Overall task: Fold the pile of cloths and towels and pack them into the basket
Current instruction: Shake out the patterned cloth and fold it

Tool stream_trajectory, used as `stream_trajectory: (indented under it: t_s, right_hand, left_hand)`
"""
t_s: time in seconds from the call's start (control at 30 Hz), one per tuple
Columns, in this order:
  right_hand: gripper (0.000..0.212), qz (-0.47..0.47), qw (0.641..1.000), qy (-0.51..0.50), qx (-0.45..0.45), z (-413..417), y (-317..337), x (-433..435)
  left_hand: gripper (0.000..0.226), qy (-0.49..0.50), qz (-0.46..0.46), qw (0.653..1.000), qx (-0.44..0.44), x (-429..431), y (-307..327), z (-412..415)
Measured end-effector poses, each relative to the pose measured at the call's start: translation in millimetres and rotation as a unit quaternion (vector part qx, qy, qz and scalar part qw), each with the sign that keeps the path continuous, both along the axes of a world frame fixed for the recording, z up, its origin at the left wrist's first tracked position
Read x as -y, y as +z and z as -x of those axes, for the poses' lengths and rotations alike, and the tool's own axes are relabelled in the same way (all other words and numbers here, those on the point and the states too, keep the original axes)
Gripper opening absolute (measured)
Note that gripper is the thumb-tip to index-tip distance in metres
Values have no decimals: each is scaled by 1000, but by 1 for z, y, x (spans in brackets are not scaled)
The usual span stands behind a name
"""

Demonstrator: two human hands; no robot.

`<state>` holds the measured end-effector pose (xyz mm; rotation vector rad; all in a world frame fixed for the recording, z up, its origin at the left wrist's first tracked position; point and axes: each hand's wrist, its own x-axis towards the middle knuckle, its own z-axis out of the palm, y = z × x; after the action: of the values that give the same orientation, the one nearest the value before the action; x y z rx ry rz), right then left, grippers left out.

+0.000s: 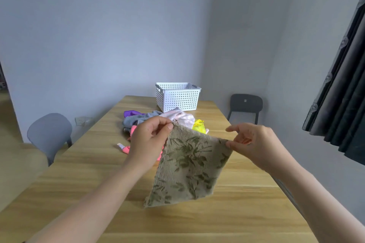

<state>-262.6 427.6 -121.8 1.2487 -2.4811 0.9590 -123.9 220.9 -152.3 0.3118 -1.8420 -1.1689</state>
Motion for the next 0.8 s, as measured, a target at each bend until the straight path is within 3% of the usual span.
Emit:
stream_trajectory:
  t_s: [0.1, 0.17, 0.3, 0.5, 0.8]
  right_hand:
    - [4, -44, 999, 11, 24, 1, -16, -6]
    - [16, -75, 997, 13, 30, -2, -23, -6]
    - [45, -11, 994, 80, 73, -26, -34, 7]
    - [5, 111, 983, 81, 122, -43, -52, 23]
    - [13, 160, 980, 102, 65, -42, -55, 16]
  left_hand:
    - [11, -12, -6, 1000, 14, -6, -10, 3]
    - [14, -33, 1, 999, 19, -14, -14, 4]
    - [17, -77, 6, 997, 27, -35, -21, 4]
    - [12, -94, -16, 995, 28, -48, -35, 5]
    - [10, -123, -41, 988, 87, -33, -67, -19]
